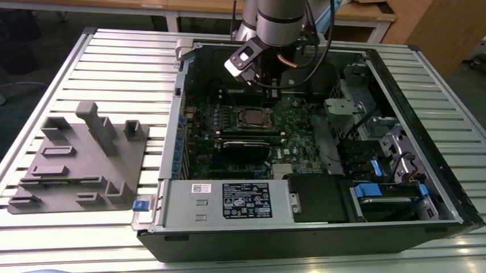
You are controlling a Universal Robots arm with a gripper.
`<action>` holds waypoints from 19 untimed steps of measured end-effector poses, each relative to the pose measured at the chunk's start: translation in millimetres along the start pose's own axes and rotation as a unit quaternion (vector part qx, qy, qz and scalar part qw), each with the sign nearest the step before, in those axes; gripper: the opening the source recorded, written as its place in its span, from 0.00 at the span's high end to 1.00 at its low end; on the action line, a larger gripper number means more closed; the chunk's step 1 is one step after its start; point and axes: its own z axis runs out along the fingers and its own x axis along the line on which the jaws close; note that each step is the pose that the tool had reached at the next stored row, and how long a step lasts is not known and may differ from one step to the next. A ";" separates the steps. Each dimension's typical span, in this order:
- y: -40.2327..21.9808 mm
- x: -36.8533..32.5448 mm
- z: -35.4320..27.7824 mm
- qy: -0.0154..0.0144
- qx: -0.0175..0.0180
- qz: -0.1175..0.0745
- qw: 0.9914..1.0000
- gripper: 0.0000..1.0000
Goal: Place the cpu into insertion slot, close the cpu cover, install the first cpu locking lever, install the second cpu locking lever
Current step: 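Close the cpu cover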
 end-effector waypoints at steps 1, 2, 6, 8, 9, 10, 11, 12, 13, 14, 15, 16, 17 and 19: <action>-0.3 0.0 0.0 0.000 0.000 0.000 1.000 0.89; -0.6 0.0 0.0 0.000 0.000 0.000 1.000 0.89; -1.1 0.0 0.0 0.000 0.000 0.000 1.000 0.89; -1.5 0.0 -0.1 0.000 0.000 0.000 1.000 0.89; -1.5 0.0 -0.1 0.000 0.000 0.000 1.000 0.89; -1.5 0.0 -0.1 0.000 0.000 0.000 1.000 0.89; -1.6 0.0 -0.1 0.000 0.000 0.000 1.000 0.89; -1.7 0.0 -0.1 0.000 0.000 0.000 1.000 0.89; -1.7 0.0 -0.1 0.000 0.000 0.000 1.000 0.89; -1.8 0.0 0.0 0.000 0.000 0.000 1.000 0.89; -2.2 -0.1 0.1 0.000 0.000 0.000 1.000 0.89; -3.0 -0.1 0.4 0.000 0.000 0.000 1.000 0.89; -4.1 -0.1 0.7 0.000 0.000 0.000 1.000 0.89; -7.2 -0.1 1.3 0.000 0.000 0.000 1.000 0.89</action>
